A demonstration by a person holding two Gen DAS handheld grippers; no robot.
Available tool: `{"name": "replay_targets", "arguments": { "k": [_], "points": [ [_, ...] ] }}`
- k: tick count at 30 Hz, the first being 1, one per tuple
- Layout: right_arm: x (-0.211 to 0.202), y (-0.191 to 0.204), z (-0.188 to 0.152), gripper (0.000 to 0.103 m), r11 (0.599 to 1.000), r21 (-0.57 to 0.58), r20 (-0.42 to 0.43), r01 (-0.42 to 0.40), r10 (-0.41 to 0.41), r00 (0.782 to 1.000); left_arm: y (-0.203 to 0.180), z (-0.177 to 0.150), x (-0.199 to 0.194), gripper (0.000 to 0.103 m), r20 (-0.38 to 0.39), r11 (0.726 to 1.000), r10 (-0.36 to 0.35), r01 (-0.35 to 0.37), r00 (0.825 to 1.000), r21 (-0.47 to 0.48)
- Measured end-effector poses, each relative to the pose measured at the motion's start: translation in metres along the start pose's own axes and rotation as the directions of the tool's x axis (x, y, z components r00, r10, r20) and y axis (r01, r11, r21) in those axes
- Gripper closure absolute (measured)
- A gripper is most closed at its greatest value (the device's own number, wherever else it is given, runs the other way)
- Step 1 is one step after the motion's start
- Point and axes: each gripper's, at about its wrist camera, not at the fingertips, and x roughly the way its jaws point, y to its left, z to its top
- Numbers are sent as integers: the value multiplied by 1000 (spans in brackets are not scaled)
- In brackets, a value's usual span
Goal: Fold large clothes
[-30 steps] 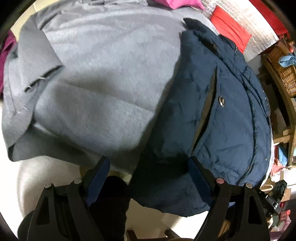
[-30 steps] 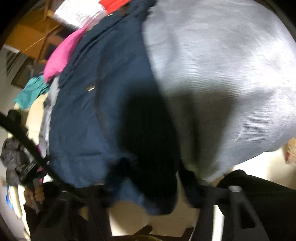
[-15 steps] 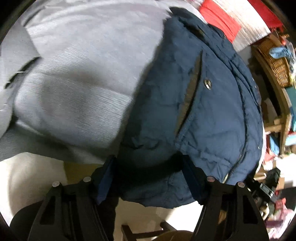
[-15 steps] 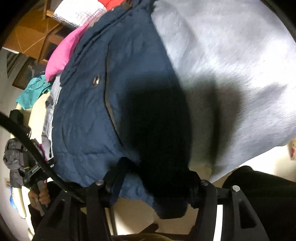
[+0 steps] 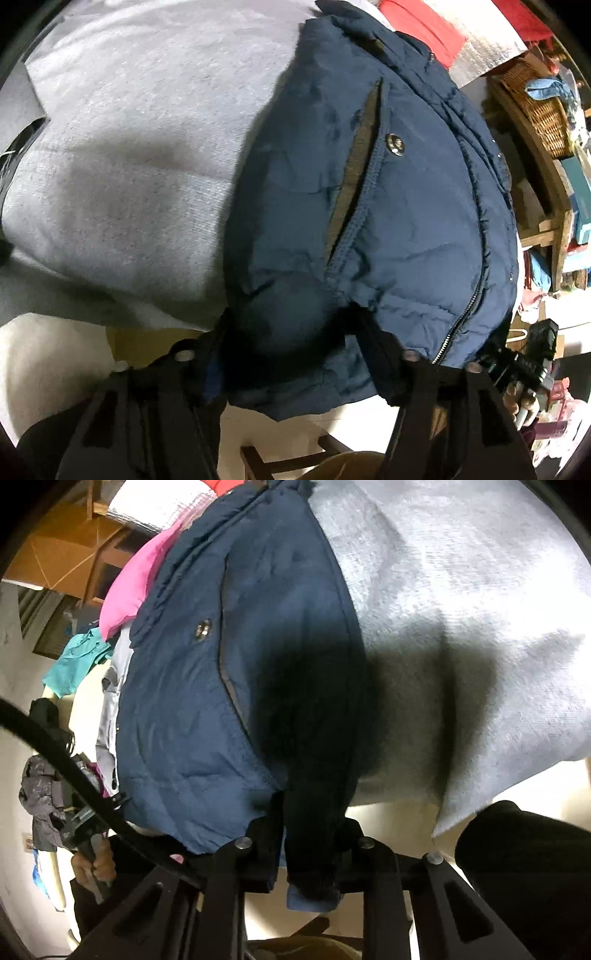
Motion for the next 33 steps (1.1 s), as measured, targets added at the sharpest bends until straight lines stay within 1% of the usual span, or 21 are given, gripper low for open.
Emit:
{"name": "replay_targets", "arguments": {
  "k": [1,2,3,5,6,8,13,18,20,22,23,25,26,27,30,33],
  "points": [
    [1,3,0,82,1000,-17,4,6,-6,1000,-4,0,1,63,3,1000,-11,11,1000,13],
    [-1,4,-4,86,999,-37,11,20,-20,1000,-6,-1,0,71,9,1000,-18,18,1000,22],
    [-2,9,-5,87,998,-60,18,33,-32,999,-9,0,-2,78,15,999,-25,24,1000,34],
    [-6,18,-8,89,994,-92,35,60,-57,998,-17,-3,-7,84,37,998,-29,27,999,63],
    [-7,23,-9,89,994,-95,42,60,-56,998,-20,-3,-12,87,45,997,-31,28,999,71],
    [-23,18,-17,90,994,-96,58,49,-43,997,-28,-5,-20,89,61,996,-41,36,997,86],
    [-48,32,-30,92,991,-135,79,24,-13,997,-36,-13,-43,90,87,988,-76,63,993,143],
    [-64,42,-47,92,983,-182,54,14,-5,999,-45,-25,-63,91,79,980,-106,91,991,175],
    [-72,45,-54,92,980,-198,44,-9,18,999,-43,-27,-74,91,77,979,-123,108,989,173],
    [-81,53,-60,92,975,-221,54,-32,45,998,-47,-25,-82,91,86,976,-138,121,987,178],
    [-97,47,-67,92,970,-240,65,-35,52,997,-50,-23,-89,91,93,974,-153,135,984,181],
    [-116,57,-70,92,958,-282,96,-45,75,993,-58,-15,-98,91,107,970,-176,154,979,187],
    [-127,64,-71,92,951,-304,119,-53,94,988,-62,-13,-109,91,123,966,-191,164,974,198],
    [-136,69,-71,92,945,-321,141,-53,103,985,-57,-16,-119,91,131,963,-202,173,971,205],
    [-167,86,-65,92,931,-364,221,-35,123,968,-63,-7,-145,91,169,953,-246,206,954,222],
    [-190,98,-54,93,923,-384,280,-30,147,949,-74,10,-166,91,216,943,-287,236,933,233]
  ]
}}
